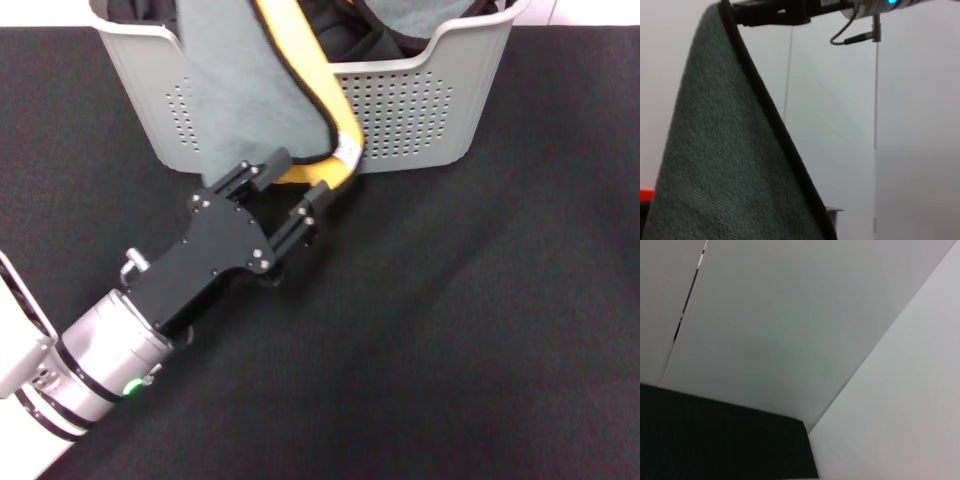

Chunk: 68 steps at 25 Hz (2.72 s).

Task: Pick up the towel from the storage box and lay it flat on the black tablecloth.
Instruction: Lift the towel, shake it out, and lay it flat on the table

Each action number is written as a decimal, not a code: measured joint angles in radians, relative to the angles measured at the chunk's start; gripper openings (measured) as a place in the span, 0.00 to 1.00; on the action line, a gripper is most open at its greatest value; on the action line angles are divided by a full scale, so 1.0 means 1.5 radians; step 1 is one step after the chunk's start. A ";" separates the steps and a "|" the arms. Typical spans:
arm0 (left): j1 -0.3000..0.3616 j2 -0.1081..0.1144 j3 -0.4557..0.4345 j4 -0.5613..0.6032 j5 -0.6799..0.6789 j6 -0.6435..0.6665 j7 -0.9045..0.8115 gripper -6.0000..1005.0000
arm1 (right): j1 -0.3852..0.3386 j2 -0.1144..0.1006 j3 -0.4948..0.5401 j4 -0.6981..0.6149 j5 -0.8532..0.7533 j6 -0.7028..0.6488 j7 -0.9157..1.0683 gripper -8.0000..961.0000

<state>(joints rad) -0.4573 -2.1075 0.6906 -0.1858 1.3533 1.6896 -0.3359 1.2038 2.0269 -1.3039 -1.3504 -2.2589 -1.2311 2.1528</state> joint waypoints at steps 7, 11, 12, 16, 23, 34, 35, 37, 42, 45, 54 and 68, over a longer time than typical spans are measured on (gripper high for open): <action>0.018 0.000 -0.074 -0.002 -0.007 -0.023 0.035 0.54 | 0.089 0.001 -0.005 0.134 0.002 0.062 -0.006 0.01; 0.019 0.000 -0.111 -0.007 -0.007 -0.053 0.065 0.54 | 0.129 0.001 -0.007 0.191 0.017 0.077 -0.014 0.01; 0.019 0.000 -0.121 -0.009 -0.008 -0.058 0.072 0.54 | 0.134 0.001 -0.009 0.196 0.017 0.077 -0.014 0.01; 0.028 0.000 -0.170 -0.016 -0.009 -0.064 0.107 0.54 | 0.131 0.001 -0.012 0.197 0.018 0.078 -0.015 0.01; 0.021 0.000 -0.185 -0.038 -0.001 -0.057 0.133 0.54 | 0.123 -0.002 -0.006 0.198 0.015 0.093 -0.015 0.01; 0.012 0.000 -0.217 -0.149 -0.007 -0.046 0.293 0.54 | 0.130 -0.001 -0.008 0.201 0.017 0.111 -0.015 0.01; 0.012 0.000 -0.227 -0.164 -0.007 -0.046 0.326 0.54 | 0.130 0.000 -0.009 0.203 0.017 0.111 -0.015 0.01; 0.011 0.000 -0.239 -0.180 -0.007 -0.046 0.369 0.54 | 0.131 0.000 -0.010 0.206 0.017 0.112 -0.015 0.01; 0.009 0.000 -0.243 -0.188 -0.007 -0.050 0.386 0.54 | 0.131 0.001 -0.008 0.209 0.018 0.110 -0.015 0.01; 0.008 0.000 -0.252 -0.188 -0.007 -0.059 0.395 0.54 | 0.129 0.001 -0.007 0.209 0.022 0.108 -0.015 0.01; 0.001 0.000 -0.316 -0.203 -0.008 -0.104 0.427 0.54 | 0.131 0.001 -0.008 0.209 0.026 0.108 -0.013 0.01; 0.016 0.000 -0.356 -0.201 -0.040 -0.090 0.433 0.53 | 0.109 -0.001 -0.006 0.191 0.026 0.106 -0.013 0.01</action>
<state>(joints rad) -0.4331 -2.1075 0.1566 -0.4880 1.2932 1.5550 0.3134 1.3680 2.0254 -1.3130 -1.0640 -2.2198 -1.0714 2.1338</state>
